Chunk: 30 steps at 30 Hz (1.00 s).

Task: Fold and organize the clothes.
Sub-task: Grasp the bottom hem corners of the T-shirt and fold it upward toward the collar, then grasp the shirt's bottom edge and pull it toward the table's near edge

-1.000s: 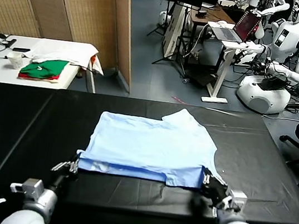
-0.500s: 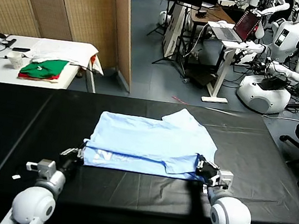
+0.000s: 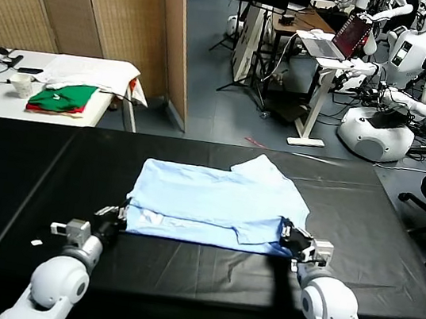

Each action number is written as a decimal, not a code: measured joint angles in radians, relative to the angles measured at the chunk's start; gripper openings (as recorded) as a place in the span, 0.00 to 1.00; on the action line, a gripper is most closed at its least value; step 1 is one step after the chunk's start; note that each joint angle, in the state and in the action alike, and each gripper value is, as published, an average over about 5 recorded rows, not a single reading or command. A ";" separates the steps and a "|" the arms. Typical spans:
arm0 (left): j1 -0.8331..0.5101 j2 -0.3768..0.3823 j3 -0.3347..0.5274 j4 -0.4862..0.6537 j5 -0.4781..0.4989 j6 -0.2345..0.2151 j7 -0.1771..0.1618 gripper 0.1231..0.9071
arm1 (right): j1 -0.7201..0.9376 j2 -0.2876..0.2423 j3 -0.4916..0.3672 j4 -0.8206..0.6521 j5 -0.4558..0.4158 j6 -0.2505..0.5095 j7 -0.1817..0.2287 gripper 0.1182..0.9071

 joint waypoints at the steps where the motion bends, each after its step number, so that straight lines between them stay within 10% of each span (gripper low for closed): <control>1: 0.008 -0.003 -0.004 -0.004 0.001 0.000 0.000 0.64 | -0.017 -0.004 0.010 0.015 0.001 0.001 -0.004 0.90; 7: 0.073 -0.012 -0.019 -0.044 -0.010 0.010 0.003 0.99 | -0.098 -0.015 0.053 0.056 0.011 0.012 -0.014 1.00; 22: 0.153 -0.022 -0.034 -0.087 -0.028 0.026 -0.002 1.00 | -0.178 0.008 0.096 0.054 0.028 0.035 -0.015 0.65; 30: 0.172 -0.020 -0.029 -0.091 -0.022 0.029 -0.001 0.57 | -0.172 0.008 0.082 0.050 0.027 0.039 -0.016 0.13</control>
